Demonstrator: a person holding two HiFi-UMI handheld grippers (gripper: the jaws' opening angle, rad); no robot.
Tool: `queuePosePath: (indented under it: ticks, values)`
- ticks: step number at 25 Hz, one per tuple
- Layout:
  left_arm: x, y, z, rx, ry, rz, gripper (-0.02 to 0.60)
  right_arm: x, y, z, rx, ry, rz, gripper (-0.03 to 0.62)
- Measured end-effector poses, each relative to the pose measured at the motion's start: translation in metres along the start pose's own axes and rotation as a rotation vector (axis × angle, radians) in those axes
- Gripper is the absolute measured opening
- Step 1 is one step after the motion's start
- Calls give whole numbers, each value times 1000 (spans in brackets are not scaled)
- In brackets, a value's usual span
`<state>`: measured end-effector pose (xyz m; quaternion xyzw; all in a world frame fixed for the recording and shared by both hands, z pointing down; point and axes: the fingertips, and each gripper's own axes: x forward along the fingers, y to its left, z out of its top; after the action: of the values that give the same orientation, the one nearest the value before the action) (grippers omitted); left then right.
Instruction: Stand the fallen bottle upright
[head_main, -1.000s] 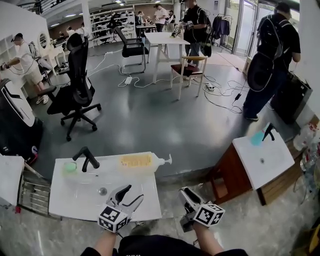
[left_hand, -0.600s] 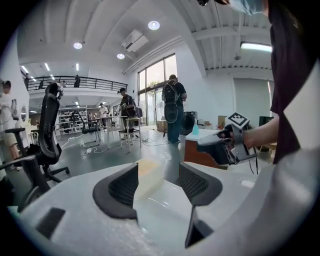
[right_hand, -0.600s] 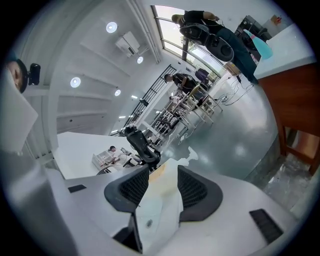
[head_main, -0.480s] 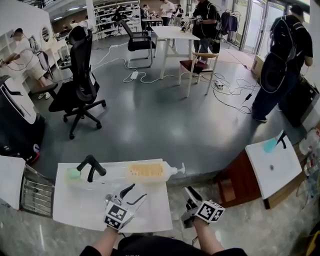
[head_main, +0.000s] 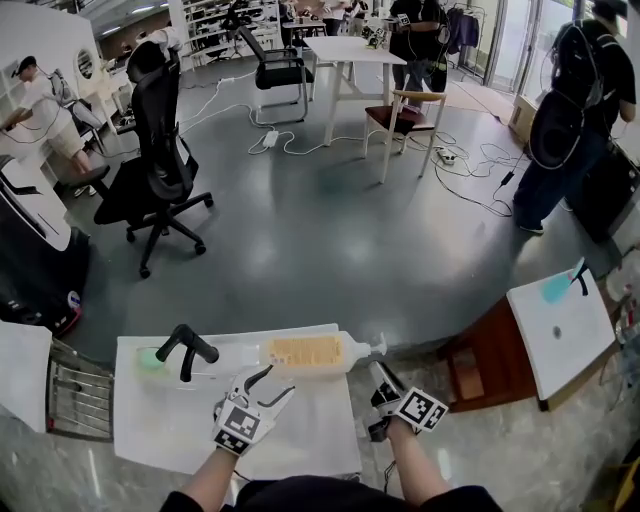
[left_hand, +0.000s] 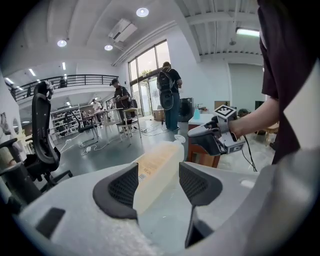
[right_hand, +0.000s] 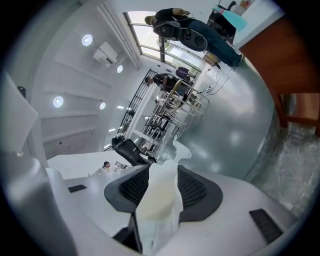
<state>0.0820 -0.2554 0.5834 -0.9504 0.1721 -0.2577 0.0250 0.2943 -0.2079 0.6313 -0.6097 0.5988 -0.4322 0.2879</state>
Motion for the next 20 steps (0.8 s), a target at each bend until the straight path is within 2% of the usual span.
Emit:
queuePosePath:
  ticks: [3, 6, 14, 17, 20]
  values:
    - [10, 4, -3, 23, 11, -13, 250, 8, -18, 0, 93, -23, -58, 166]
    - [15, 7, -8, 34, 24, -28, 250, 16, -27, 4, 148, -62, -79, 172]
    - [28, 6, -22, 37, 68, -67, 256, 41, -39, 13, 262, -137, -4, 181]
    - [32, 2, -31, 30, 92, -76, 256, 46, -41, 17, 303, -156, 5, 134]
    - [34, 2, -34, 26, 84, -80, 259, 48, -41, 17, 316, -166, 7, 124]
